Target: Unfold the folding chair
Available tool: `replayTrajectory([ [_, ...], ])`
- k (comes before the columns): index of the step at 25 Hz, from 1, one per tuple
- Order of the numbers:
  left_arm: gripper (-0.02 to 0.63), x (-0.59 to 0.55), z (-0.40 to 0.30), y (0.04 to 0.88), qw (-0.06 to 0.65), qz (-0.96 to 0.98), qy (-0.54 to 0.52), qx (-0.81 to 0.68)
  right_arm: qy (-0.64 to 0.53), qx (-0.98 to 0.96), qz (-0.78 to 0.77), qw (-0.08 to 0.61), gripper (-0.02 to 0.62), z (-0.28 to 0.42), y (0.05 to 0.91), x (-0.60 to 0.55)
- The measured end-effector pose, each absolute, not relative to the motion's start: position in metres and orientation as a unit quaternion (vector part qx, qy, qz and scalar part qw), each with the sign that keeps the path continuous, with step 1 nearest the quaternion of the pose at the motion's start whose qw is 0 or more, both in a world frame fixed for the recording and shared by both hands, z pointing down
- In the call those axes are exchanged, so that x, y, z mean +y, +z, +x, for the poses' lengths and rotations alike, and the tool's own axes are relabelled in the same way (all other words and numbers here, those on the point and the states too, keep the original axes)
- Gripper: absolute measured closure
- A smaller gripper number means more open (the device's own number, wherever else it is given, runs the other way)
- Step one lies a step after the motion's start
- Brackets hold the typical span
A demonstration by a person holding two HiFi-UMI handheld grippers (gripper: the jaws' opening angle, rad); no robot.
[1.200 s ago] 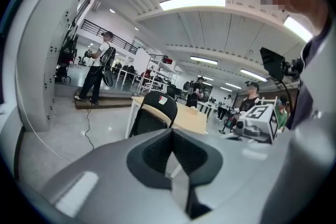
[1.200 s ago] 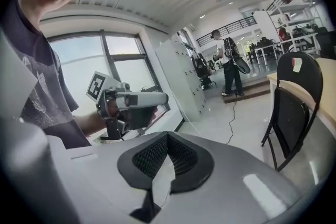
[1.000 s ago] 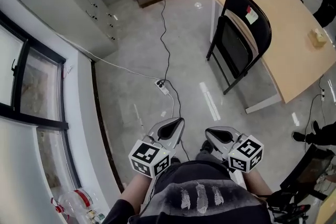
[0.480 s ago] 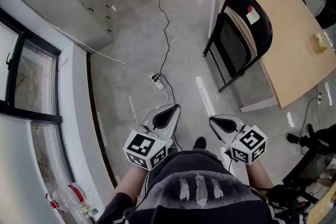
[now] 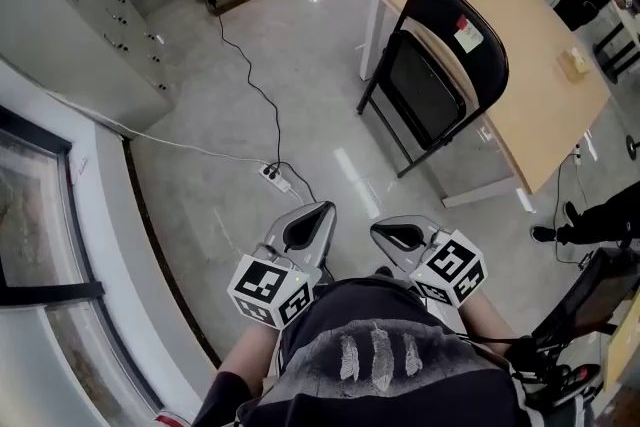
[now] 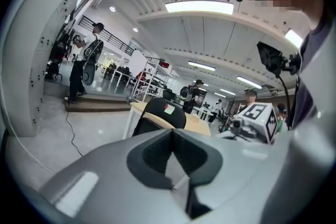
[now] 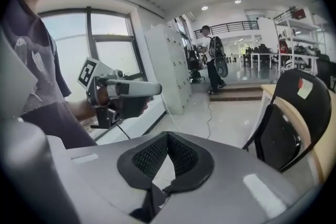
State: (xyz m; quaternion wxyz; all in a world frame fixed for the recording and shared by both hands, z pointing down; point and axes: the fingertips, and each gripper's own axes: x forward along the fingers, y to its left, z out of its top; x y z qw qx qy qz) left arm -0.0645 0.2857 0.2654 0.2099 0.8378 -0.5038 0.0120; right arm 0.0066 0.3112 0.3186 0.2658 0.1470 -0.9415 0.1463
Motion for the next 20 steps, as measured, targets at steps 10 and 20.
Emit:
replayTrajectory([
  [10,0.606,0.236,-0.107,0.276,0.231,0.876,0.0,-0.424,0.152,-0.91,0.222,0.314,0.594,-0.028,0.33,0.286],
  [20,0.606,0.176,-0.05,0.26,0.209,0.876,0.044,-0.433,0.194,-0.928,0.205,0.242,0.594,0.01,0.33,0.232],
])
